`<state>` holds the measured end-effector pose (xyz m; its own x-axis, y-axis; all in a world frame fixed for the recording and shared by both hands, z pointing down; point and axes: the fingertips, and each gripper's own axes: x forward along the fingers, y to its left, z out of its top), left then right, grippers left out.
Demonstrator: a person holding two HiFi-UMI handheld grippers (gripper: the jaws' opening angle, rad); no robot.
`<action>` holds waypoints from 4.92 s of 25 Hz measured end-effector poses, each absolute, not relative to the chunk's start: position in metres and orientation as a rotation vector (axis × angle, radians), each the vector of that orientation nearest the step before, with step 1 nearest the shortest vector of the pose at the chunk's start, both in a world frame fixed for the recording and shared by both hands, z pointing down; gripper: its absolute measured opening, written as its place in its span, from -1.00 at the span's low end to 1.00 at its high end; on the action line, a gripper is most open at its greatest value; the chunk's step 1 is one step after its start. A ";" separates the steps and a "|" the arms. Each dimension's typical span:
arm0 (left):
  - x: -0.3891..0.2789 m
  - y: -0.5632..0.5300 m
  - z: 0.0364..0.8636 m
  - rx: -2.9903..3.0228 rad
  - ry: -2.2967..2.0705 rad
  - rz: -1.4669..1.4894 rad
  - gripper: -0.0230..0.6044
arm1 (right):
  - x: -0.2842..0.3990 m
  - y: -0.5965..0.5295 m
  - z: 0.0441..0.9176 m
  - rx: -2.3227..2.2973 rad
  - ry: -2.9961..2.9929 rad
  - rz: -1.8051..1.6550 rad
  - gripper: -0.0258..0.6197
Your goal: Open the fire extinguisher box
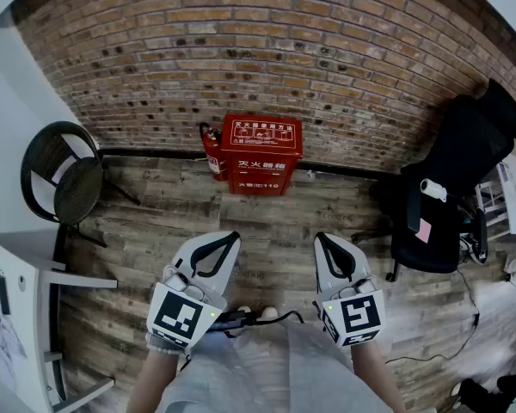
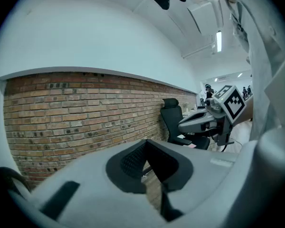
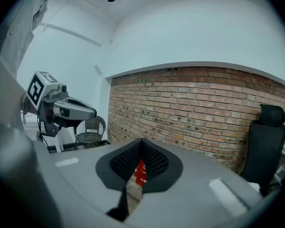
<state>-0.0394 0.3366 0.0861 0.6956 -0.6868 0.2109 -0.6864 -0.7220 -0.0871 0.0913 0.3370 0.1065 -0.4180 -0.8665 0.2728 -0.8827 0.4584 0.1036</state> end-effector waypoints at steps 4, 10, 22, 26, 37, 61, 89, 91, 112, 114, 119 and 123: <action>-0.038 0.338 0.086 -2.888 1.166 -0.363 -0.93 | 0.090 0.339 0.108 1.492 -2.424 0.080 -0.90; -0.041 0.341 0.086 -2.889 1.180 -0.352 -0.93 | 0.089 0.344 0.110 1.492 -2.422 0.085 -0.90; -0.049 0.342 0.079 -2.890 1.161 -0.315 -0.93 | 0.085 0.349 0.104 1.564 -2.425 0.129 -0.89; -0.053 0.342 0.074 -2.881 1.135 -0.306 -0.93 | 0.086 0.349 0.101 1.603 -2.412 0.134 -0.89; -0.078 0.350 0.071 -2.848 1.124 -0.307 -0.93 | 0.066 0.366 0.108 1.624 -2.386 0.137 -0.89; -0.066 0.286 0.086 -2.812 1.205 -0.331 -0.93 | 0.070 0.289 0.116 1.513 -2.445 0.099 -0.89; 0.001 0.050 0.138 -2.823 1.437 -0.461 -0.93 | 0.131 0.041 0.186 1.217 -2.491 0.282 -0.89; 0.003 0.038 0.145 -2.822 1.452 -0.484 -0.93 | 0.132 0.029 0.197 1.189 -2.491 0.316 -0.89; 0.019 -0.029 0.289 -2.886 1.374 -0.683 -0.93 | 0.122 -0.035 0.355 1.102 -2.445 0.541 -0.89; 0.019 -0.034 0.309 -2.911 1.385 -0.682 -0.93 | 0.121 -0.038 0.373 1.096 -2.433 0.579 -0.90; 0.019 -0.053 0.356 -2.953 1.445 -0.640 -0.93 | 0.115 -0.046 0.419 1.081 -2.399 0.661 -0.90; 0.018 -0.056 0.396 -2.994 1.447 -0.660 -0.93 | 0.105 -0.051 0.452 1.067 -2.398 0.744 -0.83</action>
<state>0.0184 -0.0564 0.3957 0.5666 -0.6942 0.4439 -0.7902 -0.6105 0.0539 0.1051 -0.0512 0.4520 -0.6225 -0.5489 0.5578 -0.7682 0.5645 -0.3020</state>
